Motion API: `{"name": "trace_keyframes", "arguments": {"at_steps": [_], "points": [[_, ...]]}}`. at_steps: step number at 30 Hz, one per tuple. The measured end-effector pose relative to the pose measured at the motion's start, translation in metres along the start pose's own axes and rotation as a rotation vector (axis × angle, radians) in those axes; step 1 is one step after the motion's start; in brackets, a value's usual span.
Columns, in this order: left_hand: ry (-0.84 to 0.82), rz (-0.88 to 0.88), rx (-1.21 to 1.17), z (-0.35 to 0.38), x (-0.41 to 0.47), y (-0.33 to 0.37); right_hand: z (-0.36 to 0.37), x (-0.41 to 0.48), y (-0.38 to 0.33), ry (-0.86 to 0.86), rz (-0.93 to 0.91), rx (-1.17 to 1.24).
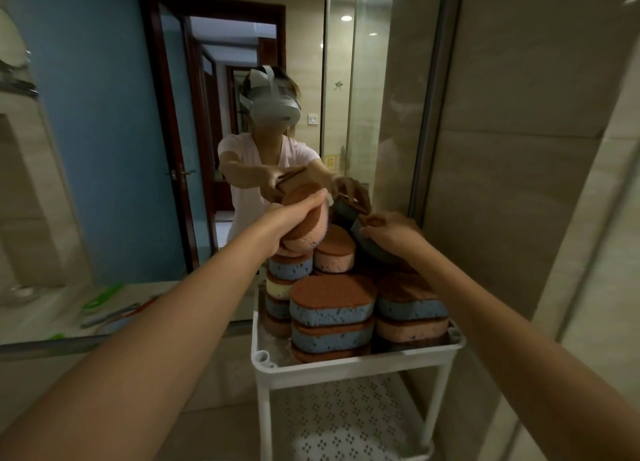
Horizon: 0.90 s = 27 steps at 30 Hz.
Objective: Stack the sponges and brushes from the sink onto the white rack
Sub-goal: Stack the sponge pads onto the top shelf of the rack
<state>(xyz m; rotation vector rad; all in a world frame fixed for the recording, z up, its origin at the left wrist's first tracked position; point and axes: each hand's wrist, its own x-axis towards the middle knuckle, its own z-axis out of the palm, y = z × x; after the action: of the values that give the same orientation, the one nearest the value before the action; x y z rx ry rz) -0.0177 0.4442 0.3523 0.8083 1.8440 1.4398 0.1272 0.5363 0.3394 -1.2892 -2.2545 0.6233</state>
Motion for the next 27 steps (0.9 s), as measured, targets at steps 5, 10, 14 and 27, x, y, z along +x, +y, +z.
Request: {"name": "trace_keyframes", "arguments": {"at_steps": [5, 10, 14, 27], "points": [[0.035, 0.007, 0.001, -0.004, 0.004, -0.005, 0.014, -0.003, 0.003, -0.024, -0.139, -0.091], [0.023, 0.002, -0.017, -0.005, 0.005, -0.006, 0.026, 0.0, 0.008, -0.041, -0.154, -0.168], [0.01, 0.001, -0.037, -0.006, 0.001, -0.004, 0.032, 0.001, 0.011, -0.07, -0.155, -0.282], [-0.142, 0.084, -0.128, 0.026, -0.005, 0.021, -0.008, -0.031, 0.0, 0.04, -0.29, 0.37]]}}
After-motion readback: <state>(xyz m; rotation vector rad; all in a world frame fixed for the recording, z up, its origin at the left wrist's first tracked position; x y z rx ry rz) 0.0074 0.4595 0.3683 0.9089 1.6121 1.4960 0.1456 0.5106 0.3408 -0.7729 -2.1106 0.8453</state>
